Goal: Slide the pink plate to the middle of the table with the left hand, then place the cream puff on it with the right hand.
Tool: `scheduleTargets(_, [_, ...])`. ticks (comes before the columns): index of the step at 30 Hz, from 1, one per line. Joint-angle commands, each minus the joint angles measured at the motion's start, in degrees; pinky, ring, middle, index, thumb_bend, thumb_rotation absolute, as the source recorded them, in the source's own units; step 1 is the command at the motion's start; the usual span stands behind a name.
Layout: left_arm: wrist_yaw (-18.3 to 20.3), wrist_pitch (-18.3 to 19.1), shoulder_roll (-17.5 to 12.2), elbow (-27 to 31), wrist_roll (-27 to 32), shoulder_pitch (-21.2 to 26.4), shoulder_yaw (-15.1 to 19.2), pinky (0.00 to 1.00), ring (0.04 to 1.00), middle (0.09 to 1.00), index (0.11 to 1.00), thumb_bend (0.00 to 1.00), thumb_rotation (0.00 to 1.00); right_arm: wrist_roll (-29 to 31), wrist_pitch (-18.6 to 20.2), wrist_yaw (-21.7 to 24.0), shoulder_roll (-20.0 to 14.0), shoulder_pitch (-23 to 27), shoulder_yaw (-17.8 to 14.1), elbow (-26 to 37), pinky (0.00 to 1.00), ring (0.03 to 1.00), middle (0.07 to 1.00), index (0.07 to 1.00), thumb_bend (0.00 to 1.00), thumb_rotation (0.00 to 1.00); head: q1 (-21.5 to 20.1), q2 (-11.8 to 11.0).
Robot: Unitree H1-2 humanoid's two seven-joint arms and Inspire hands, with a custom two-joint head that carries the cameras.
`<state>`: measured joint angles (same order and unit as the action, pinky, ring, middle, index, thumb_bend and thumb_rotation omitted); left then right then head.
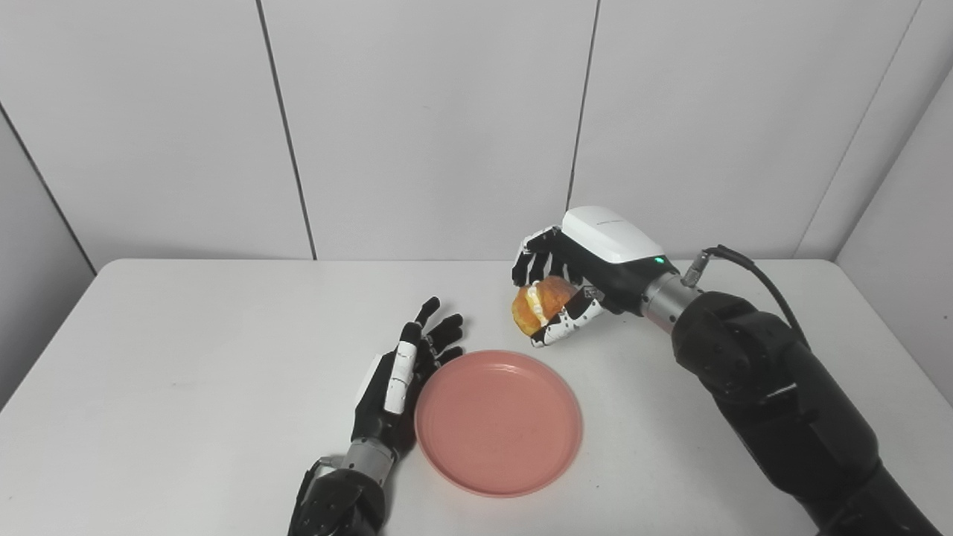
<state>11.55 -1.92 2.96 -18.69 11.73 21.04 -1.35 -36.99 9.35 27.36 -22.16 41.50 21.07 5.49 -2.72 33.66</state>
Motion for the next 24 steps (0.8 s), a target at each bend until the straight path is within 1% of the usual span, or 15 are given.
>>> scheduleTargets(1, [-0.5, 0.7, 0.7, -1.6, -0.9, -1.0, -0.5, 0.86, 0.891, 0.859, 0.949, 0.84, 0.91, -0.1, -2.1, -0.1, 0.7, 2.1, 0.3, 1.9, 0.37, 0.429, 0.476, 0.506, 0.52, 0.0, 0.7, 0.2])
scheduleTargets(2, [-0.5, 0.8, 0.8, -1.4, -1.0, -1.0, -0.6, 0.86, 0.889, 0.857, 0.949, 0.84, 0.91, 0.0, -2.5, 0.0, 0.9, 2.1, 0.6, 1.8, 0.4, 0.437, 0.475, 0.503, 0.52, 0.0, 1.4, 0.4])
scheduleTargets(6, [-0.7, 0.8, 0.9, -1.5, -1.5, -0.8, -0.7, 0.85, 0.88, 0.849, 0.944, 0.86, 0.91, -0.4, -2.2, 1.0, 1.7, 2.3, 1.9, 2.4, 0.37, 0.433, 0.489, 0.497, 0.52, 0.0, 1.3, 0.5])
scheduleTargets(7, [-0.7, 0.8, 0.8, -1.5, -1.6, -0.8, -0.7, 0.85, 0.88, 0.852, 0.943, 0.85, 0.91, -0.8, -2.1, 1.3, 1.9, 2.3, 2.4, 2.5, 0.38, 0.442, 0.496, 0.487, 0.52, 0.0, 1.1, 0.5])
scheduleTargets(9, [-0.3, 0.6, 0.6, -1.4, -1.5, -0.9, -0.8, 0.85, 0.887, 0.861, 0.944, 0.83, 0.92, -1.2, -1.6, 1.9, 2.6, 2.2, 3.1, 2.7, 0.45, 0.481, 0.497, 0.465, 0.52, 0.0, 0.6, 0.6])
scheduleTargets(10, [-0.2, 0.5, 0.5, -1.4, -1.4, -0.9, -0.8, 0.85, 0.888, 0.864, 0.944, 0.82, 0.92, -1.1, -1.5, 2.0, 2.9, 2.0, 3.2, 2.6, 0.46, 0.49, 0.497, 0.461, 0.52, 0.0, 0.5, 0.6])
scheduleTargets(12, [-0.2, 0.8, 0.5, -1.2, -1.3, -0.9, -0.7, 0.84, 0.887, 0.86, 0.937, 0.82, 0.92, -0.6, -1.5, 2.2, 3.3, 1.7, 3.4, 2.2, 0.38, 0.439, 0.486, 0.495, 0.52, 0.0, 0.3, 0.8])
scheduleTargets(15, [-0.4, 1.5, 0.4, -0.8, -1.1, -0.9, -0.5, 0.85, 0.886, 0.859, 0.943, 0.84, 0.92, -0.8, -1.2, 2.9, 3.6, 1.2, 3.7, 2.1, 0.33, 0.406, 0.475, 0.514, 0.52, 0.0, -0.2, 1.0])
scheduleTargets(20, [-0.4, 1.7, 0.3, -0.8, -1.0, -0.8, -0.5, 0.85, 0.878, 0.852, 0.95, 0.84, 0.91, -0.6, -1.8, 2.8, 4.0, -0.3, 4.1, 1.4, 0.31, 0.397, 0.473, 0.519, 0.52, 0.0, -0.4, 1.2])
scheduleTargets(22, [-0.3, 1.8, 0.1, -0.6, -1.0, -0.9, -0.5, 0.84, 0.876, 0.847, 0.953, 0.85, 0.92, -0.9, -1.6, 2.9, 4.2, -0.9, 4.4, 1.3, 0.32, 0.402, 0.48, 0.515, 0.52, 0.0, -0.5, 1.4])
scheduleTargets(24, [-0.1, 2.0, 0.0, -0.5, -0.9, -0.9, -0.5, 0.84, 0.878, 0.844, 0.953, 0.85, 0.92, -1.2, -1.9, 2.9, 4.3, -1.1, 4.9, 0.7, 0.35, 0.419, 0.498, 0.501, 0.52, 0.0, -0.9, 1.5])
